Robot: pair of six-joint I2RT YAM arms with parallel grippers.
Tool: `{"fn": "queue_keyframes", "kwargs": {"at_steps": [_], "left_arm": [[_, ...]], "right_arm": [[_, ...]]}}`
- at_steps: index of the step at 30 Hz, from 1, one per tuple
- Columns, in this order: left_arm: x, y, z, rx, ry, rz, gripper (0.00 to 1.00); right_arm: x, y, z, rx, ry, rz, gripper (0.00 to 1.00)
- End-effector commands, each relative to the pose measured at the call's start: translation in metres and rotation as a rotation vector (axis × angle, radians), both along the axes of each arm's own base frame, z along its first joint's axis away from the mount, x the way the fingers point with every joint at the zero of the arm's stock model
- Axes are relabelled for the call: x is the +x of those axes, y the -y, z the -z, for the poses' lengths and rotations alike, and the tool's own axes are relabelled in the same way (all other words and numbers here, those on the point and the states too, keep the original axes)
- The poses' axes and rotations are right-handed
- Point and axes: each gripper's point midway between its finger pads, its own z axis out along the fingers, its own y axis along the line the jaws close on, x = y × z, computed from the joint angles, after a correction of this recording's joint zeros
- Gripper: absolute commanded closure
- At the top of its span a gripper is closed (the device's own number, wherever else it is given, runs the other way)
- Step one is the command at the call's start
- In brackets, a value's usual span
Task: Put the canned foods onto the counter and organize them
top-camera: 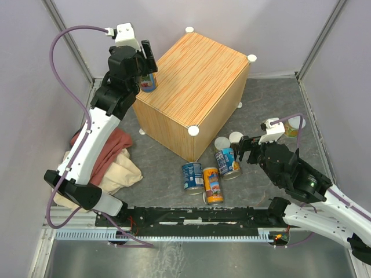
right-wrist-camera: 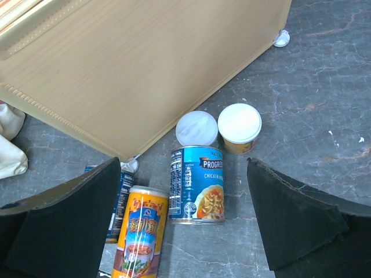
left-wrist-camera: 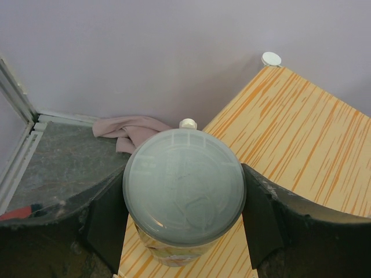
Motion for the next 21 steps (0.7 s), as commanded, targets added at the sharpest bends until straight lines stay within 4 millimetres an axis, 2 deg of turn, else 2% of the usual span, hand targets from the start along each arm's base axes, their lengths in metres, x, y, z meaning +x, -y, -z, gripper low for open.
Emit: {"fn": "queue_keyframes", "kwargs": {"at_steps": [1, 3, 6, 11, 17, 21], "left_arm": [[-0.007, 0.006, -0.062, -0.133, 0.167, 0.043, 0.91], [-0.008, 0.005, -0.058, -0.129, 0.157, 0.042, 0.84], [-0.010, 0.003, -0.052, -0.127, 0.148, 0.032, 0.80], [-0.013, -0.002, -0.043, -0.113, 0.132, 0.016, 0.65], [-0.014, -0.003, -0.035, -0.109, 0.113, 0.012, 0.37], [-0.014, -0.003, -0.032, -0.103, 0.103, 0.013, 0.25]], "right_arm": [[0.001, -0.006, -0.005, 0.042, 0.015, -0.004, 0.03], [0.001, -0.005, -0.003, 0.041, 0.012, -0.003, 0.03], [0.001, -0.005, -0.003, 0.043, 0.011, -0.003, 0.03], [0.001, -0.007, 0.000, 0.045, 0.002, -0.007, 0.03], [0.000, -0.007, 0.004, 0.054, -0.004, -0.006, 0.03], [0.000, -0.008, 0.007, 0.055, -0.012, -0.006, 0.03]]}}
